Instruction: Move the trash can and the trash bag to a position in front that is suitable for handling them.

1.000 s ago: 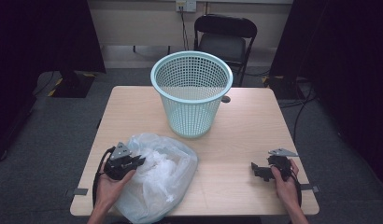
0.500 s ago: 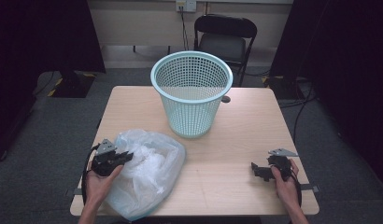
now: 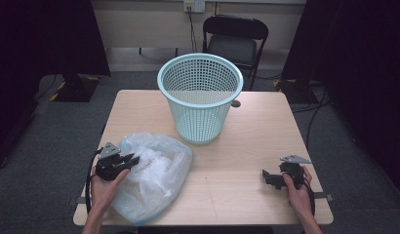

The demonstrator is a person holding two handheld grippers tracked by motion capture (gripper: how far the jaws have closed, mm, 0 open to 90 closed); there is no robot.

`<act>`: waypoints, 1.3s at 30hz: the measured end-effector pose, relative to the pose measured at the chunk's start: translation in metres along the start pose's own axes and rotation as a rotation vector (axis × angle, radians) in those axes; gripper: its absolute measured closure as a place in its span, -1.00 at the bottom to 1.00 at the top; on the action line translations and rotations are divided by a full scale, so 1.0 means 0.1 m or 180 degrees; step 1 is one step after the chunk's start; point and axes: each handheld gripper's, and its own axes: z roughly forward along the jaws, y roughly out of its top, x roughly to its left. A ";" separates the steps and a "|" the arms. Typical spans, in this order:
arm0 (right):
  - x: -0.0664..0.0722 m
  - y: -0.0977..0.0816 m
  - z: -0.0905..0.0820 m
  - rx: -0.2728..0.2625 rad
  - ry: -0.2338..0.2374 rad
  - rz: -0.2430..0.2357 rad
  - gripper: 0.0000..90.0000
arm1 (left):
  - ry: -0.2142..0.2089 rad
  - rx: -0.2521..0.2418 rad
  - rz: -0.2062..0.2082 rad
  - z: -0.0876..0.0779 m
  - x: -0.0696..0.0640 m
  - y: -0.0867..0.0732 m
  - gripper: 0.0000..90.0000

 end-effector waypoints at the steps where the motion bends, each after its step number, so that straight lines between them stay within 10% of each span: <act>1: 0.00 0.00 0.00 0.0000 0.0000 0.0000 -0.90 | -0.0005 0.0008 -0.0010 -0.02 -0.01 0.01 0.42; 4: 0.01 0.00 0.00 -0.0002 -0.0008 -0.0002 -0.90 | -0.0007 0.0010 -0.0032 -0.07 -0.05 0.06 -0.02; 17: 0.20 0.26 -0.07 -0.0085 0.0281 -0.0297 -0.70 | -0.0067 -0.0386 0.0141 -0.09 -0.30 0.57 -0.54; 27: 0.64 1.06 0.15 -0.0448 0.0675 -0.0754 -0.70 | -0.0089 -0.0372 0.0085 0.27 -0.12 1.02 -0.50; 39: 0.47 1.88 0.58 -0.0527 0.0502 -0.0712 -0.71 | 0.0218 -0.0435 -0.0074 0.81 0.18 1.49 -0.51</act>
